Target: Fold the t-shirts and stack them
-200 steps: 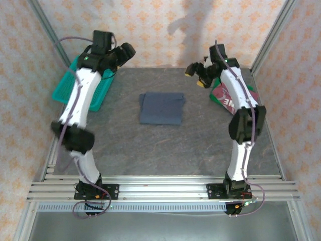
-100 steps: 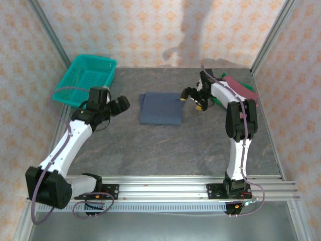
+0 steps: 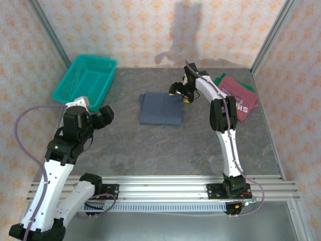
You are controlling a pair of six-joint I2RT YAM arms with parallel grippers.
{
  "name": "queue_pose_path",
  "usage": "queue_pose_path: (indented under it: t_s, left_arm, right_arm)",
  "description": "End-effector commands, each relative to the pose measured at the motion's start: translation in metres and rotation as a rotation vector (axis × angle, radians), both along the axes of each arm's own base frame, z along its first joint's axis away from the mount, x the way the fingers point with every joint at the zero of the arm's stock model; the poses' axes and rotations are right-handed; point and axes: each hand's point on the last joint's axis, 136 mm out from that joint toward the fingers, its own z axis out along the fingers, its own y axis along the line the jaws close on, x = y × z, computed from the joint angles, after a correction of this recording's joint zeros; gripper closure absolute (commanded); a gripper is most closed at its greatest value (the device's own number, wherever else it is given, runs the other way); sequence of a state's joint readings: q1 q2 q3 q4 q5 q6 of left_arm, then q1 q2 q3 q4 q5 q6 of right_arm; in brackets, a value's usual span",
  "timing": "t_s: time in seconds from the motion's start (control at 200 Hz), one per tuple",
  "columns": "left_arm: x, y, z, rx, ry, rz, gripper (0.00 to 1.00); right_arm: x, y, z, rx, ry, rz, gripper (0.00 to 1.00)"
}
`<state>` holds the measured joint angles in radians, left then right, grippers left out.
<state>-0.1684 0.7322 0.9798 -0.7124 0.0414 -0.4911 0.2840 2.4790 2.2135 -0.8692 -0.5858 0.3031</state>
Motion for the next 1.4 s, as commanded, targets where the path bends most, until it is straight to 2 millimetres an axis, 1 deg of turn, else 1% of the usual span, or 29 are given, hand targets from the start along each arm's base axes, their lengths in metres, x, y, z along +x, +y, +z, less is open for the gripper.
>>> queue_pose_path:
  t_s: [0.0, 0.075, 0.14, 0.295, 0.38, 0.5, 0.52, 0.58, 0.645, 0.691, 0.731, 0.786, 0.866, 0.921, 0.996, 1.061, 1.156, 1.206, 1.286, 1.396]
  left_arm:
    - [-0.013, 0.017, 0.000, 0.086, 0.031, 0.053, 0.00]
    - [-0.014, 0.021, 0.006, 0.095, 0.020, 0.069, 0.00]
    - [-0.012, 0.020, 0.013, 0.092, 0.007, 0.069, 0.00]
    - [-0.005, 0.016, 0.033, 0.084, -0.018, 0.049, 0.00]
    - [0.000, 0.011, 0.041, 0.080, -0.016, 0.026, 0.00]
    - [0.006, 0.006, 0.049, 0.056, -0.025, 0.006, 0.00]
    - [0.007, 0.005, 0.050, 0.053, -0.030, 0.006, 0.00]
    - [0.009, 0.004, 0.051, 0.042, -0.037, 0.004, 0.00]
    - [0.011, 0.001, 0.052, 0.036, -0.040, -0.012, 0.00]
    - [0.011, -0.001, 0.053, 0.037, -0.035, -0.018, 0.00]
    - [0.010, -0.001, 0.052, 0.039, -0.025, -0.023, 0.00]
    - [0.010, -0.001, 0.052, 0.045, -0.021, -0.029, 0.00]
    - [0.009, -0.003, 0.051, 0.045, -0.019, -0.040, 0.00]
    - [0.009, -0.004, 0.051, 0.038, -0.026, -0.045, 0.00]
    - [0.011, -0.009, 0.052, 0.020, -0.043, -0.066, 0.00]
    - [0.014, -0.014, 0.054, -0.003, -0.064, -0.086, 0.00]
    - [0.019, -0.022, 0.057, -0.029, -0.088, -0.114, 0.00]
    - [0.021, -0.022, 0.058, -0.033, -0.097, -0.116, 0.00]
    - [0.023, -0.022, 0.055, -0.031, -0.095, -0.109, 0.00]
    - [0.025, -0.020, 0.048, -0.023, -0.084, -0.105, 0.00]
  right_arm:
    - [-0.023, -0.009, -0.030, -0.118, 0.119, 0.017, 0.11]
    - [-0.026, -0.009, -0.036, -0.154, 0.138, 0.031, 0.16]
    - [-0.029, -0.005, -0.042, -0.182, 0.146, 0.053, 0.22]
    - [-0.035, 0.007, -0.048, -0.291, 0.157, 0.133, 0.27]
    - [-0.041, 0.012, -0.057, -0.334, 0.166, 0.152, 0.34]
    - [-0.053, 0.018, -0.070, -0.413, 0.171, 0.197, 0.47]
    - [-0.054, 0.018, -0.072, -0.429, 0.170, 0.205, 0.50]
    - [-0.058, 0.022, -0.077, -0.453, 0.167, 0.222, 0.65]
    - [-0.059, 0.021, -0.079, -0.492, 0.164, 0.214, 0.86]
    - [-0.057, 0.019, -0.077, -0.512, 0.151, 0.198, 0.94]
    - [-0.051, 0.015, -0.067, -0.534, 0.122, 0.173, 1.00]
    - [-0.039, 0.009, -0.044, -0.568, 0.049, 0.140, 1.00]
    - [-0.018, -0.001, 0.006, -0.621, -0.105, 0.089, 1.00]
    - [-0.008, -0.012, 0.043, -0.672, -0.206, 0.066, 1.00]
    - [-0.002, -0.032, 0.088, -0.764, -0.313, 0.044, 1.00]
    - [0.001, -0.047, 0.119, -0.814, -0.383, 0.027, 1.00]
    - [0.004, -0.064, 0.153, -0.826, -0.451, 0.000, 1.00]
    - [0.005, -0.072, 0.165, -0.820, -0.474, -0.013, 1.00]
    - [0.006, -0.080, 0.182, -0.800, -0.504, -0.022, 1.00]
    - [0.008, -0.089, 0.200, -0.781, -0.531, -0.033, 1.00]
